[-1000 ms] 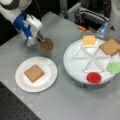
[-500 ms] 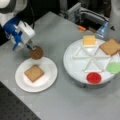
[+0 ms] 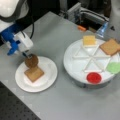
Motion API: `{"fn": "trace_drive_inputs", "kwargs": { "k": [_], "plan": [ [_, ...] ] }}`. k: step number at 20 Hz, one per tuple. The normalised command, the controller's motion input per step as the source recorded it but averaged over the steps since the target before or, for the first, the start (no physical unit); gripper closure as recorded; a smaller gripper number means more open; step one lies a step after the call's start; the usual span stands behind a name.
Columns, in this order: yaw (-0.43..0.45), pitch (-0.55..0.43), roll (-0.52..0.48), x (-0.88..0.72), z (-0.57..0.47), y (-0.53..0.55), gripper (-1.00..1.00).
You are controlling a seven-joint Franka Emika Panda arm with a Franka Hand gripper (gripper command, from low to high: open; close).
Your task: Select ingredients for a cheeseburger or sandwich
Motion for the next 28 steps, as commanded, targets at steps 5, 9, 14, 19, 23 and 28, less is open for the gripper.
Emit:
{"fn": "trace_drive_inputs", "kwargs": {
  "k": [5,9,14,19,23,28],
  "plan": [
    [0.018,0.163,-0.242,0.2,-0.08,-0.01,1.0],
    [0.039,0.134,-0.186,0.09,-0.09,-0.09,1.0],
    [0.04,0.093,-0.219,0.07,-0.16,-0.14,1.0],
    [0.069,0.064,-0.19,0.05,-0.1,-0.09,1.0],
    [0.073,0.05,-0.154,0.03,-0.03,-0.04,1.0],
    [0.061,0.038,-0.153,0.01,-0.04,0.0,1.0]
  ]
}}
